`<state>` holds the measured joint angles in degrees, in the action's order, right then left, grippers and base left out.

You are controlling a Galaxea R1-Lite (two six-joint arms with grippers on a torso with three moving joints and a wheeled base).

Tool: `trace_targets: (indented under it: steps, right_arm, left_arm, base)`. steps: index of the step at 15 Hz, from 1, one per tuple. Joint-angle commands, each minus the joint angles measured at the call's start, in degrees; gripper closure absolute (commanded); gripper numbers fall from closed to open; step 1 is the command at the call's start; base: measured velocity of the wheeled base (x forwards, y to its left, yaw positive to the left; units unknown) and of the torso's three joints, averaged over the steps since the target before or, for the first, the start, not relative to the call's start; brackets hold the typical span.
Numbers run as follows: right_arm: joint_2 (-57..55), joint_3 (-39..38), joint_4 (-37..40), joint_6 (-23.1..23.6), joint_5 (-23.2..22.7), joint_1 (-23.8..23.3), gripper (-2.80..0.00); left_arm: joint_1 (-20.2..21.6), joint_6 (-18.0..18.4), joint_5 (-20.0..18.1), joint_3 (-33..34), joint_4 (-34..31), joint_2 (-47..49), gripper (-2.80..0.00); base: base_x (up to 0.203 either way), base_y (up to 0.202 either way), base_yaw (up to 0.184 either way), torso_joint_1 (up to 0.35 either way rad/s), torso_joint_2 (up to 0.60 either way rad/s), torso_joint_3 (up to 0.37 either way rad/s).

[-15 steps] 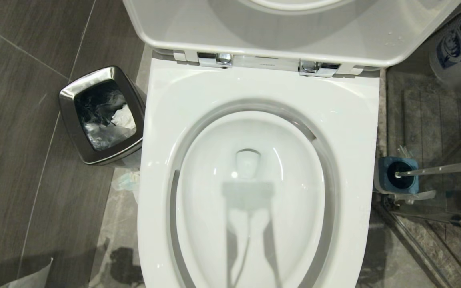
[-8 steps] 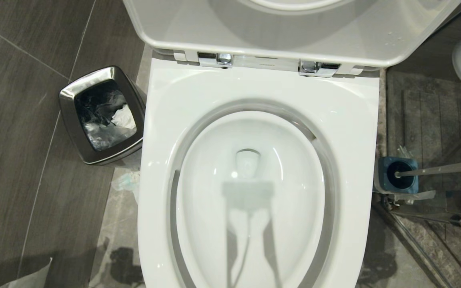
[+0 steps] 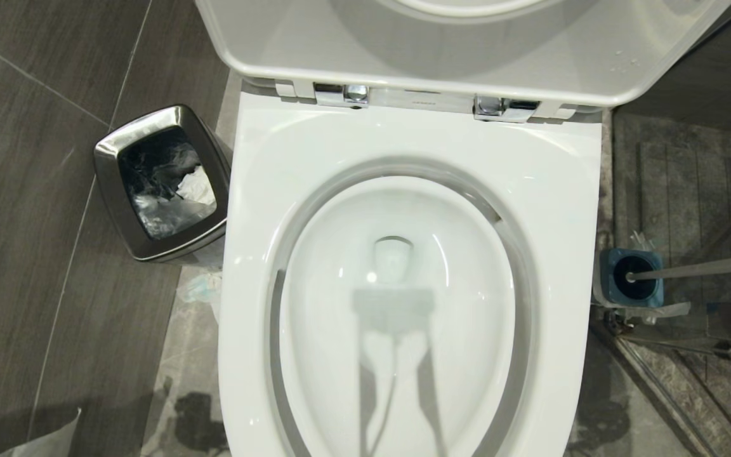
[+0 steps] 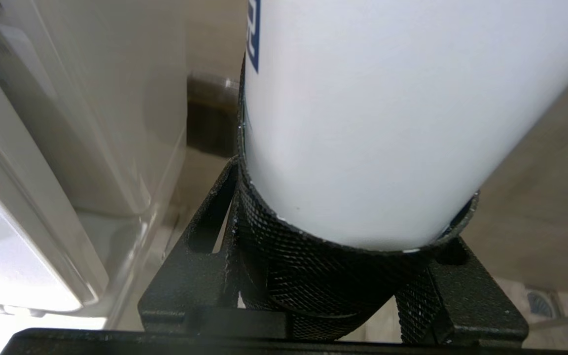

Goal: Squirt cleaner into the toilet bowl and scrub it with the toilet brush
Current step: Pour in the cleaning agent

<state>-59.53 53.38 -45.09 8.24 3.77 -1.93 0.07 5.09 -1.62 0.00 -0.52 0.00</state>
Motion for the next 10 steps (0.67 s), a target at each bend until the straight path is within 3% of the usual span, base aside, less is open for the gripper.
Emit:
trace_targets:
  steps: [1,7,10]
  right_arm:
    - [2.1,0.1,-0.3,0.2,-0.2,0.0,0.00]
    - [5.0,0.5,0.5,2.1,0.0,-0.1,0.00]
    - [7.2,2.7,6.0,2.7,0.1,-0.1,0.00]
  left_arm:
    - [0.0,0.0,0.0,0.1,0.0,0.1,0.00]
    - [0.0,0.0,0.0,0.1,0.0,0.0,0.00]
    - [0.0,0.0,0.0,0.1,0.0,0.1,0.00]
  base:
    - [0.000,0.000,0.000,0.000,0.00,0.000]
    - [0.000,0.000,0.000,0.000,0.00,0.000]
    - [0.000,0.000,0.000,0.000,0.00,0.000]
